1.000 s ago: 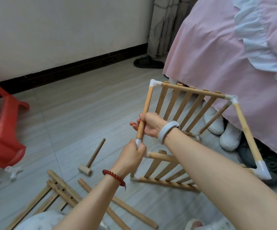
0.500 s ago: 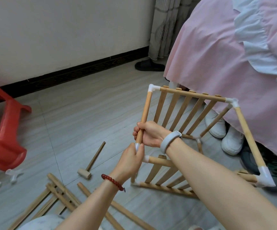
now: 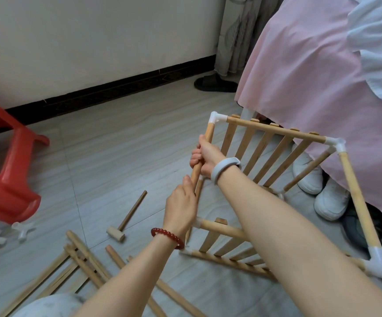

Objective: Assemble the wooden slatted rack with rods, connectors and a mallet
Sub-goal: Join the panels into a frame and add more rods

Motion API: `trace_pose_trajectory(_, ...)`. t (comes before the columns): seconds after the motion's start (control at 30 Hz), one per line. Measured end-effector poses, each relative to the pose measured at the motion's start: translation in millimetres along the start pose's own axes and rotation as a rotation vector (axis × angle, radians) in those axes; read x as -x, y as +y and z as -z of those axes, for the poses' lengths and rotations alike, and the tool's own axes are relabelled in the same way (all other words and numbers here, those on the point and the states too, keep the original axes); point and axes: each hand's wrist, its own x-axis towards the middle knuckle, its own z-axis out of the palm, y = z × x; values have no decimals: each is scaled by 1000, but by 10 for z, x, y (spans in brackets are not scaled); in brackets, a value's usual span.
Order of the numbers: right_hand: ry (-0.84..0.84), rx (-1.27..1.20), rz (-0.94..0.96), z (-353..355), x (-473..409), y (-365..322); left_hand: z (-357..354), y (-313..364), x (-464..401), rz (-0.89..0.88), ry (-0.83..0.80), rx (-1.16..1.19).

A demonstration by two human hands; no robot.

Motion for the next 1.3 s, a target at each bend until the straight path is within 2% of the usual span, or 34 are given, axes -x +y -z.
trace_pose_trajectory(0.17, 15, -4, 48, -27, -41, 91, -135, -58, 48, 13, 383, 259)
trace_pose_trajectory(0.33, -11, -36, 79, 10, -60, 91, -189, -3, 23, -19, 512, 337)
trace_pose_trajectory(0.47, -35, -65, 84, 38, -40, 182, -211, -62, 21, -9, 509, 291)
trace_pose_trajectory(0.6, -105, -47, 63, 66, 32, 227, -182, -101, 70, 53, 346, 237)
trace_pose_trajectory(0.7, -106, 166, 60, 54, 120, 173, -85, -69, 44, 100, 134, 113)
trace_pose_trajectory(0.8, -90, 527, 74, 170, 313, 147, 29, -60, 35, 140, -28, 12)
trace_pose_trajectory(0.93, 26, 1279, 327, 503, 710, 317, 98, -5, -28, 51, -2, -27)
trace_pose_trajectory(1.03, 33, 1613, 335, 606, 1075, 561, 77, 41, -64, 30, -26, -37)
trace_pose_trajectory(1.13, 94, 1731, 358, 573, 1207, 675, 17, 19, 9, -23, 6, -167)
trace_pose_trajectory(1.3, 127, 1654, 372, 583, 1243, 703, -42, -17, 130, -65, 37, -341)
